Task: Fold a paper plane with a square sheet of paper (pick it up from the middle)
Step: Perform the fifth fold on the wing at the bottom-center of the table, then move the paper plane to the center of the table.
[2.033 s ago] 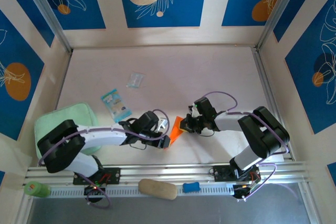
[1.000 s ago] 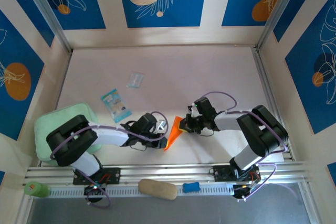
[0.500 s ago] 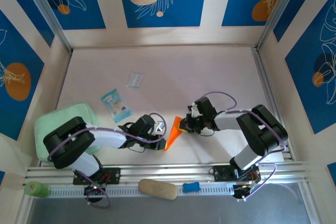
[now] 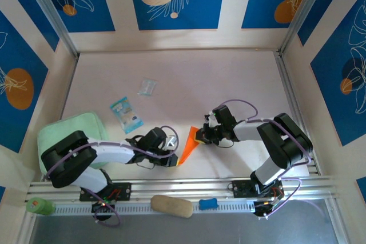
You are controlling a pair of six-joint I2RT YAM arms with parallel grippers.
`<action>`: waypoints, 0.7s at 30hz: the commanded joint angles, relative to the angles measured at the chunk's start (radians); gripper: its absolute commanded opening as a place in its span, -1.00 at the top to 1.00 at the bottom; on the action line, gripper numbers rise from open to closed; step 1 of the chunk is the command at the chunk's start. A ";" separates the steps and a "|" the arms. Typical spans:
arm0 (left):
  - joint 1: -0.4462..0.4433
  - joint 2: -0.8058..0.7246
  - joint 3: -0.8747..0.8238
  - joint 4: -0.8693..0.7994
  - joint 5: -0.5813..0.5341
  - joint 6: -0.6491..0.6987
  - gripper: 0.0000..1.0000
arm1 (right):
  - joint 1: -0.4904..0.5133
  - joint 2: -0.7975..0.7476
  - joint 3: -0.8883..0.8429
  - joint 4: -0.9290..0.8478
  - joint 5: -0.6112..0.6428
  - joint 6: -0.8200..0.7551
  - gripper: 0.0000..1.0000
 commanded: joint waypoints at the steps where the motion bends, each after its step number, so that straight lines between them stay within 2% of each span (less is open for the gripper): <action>1: -0.022 -0.042 -0.045 -0.188 0.033 0.007 0.86 | -0.021 0.051 -0.021 -0.074 0.107 -0.029 0.89; 6: -0.018 -0.204 0.042 -0.294 -0.095 0.036 0.61 | -0.015 0.016 0.018 -0.045 0.005 -0.101 0.86; 10: 0.035 -0.265 0.112 -0.349 -0.202 0.086 0.33 | -0.002 -0.121 0.035 -0.128 0.060 -0.125 0.79; 12: 0.082 -0.228 0.142 -0.320 -0.174 0.114 0.22 | -0.004 -0.196 0.021 -0.197 0.132 -0.101 0.74; 14: 0.126 -0.153 0.196 -0.318 -0.134 0.145 0.19 | -0.019 -0.259 -0.003 -0.272 0.191 -0.066 0.67; 21: 0.160 0.100 0.320 -0.222 -0.002 0.163 0.13 | -0.042 -0.375 -0.132 -0.261 0.138 0.020 0.53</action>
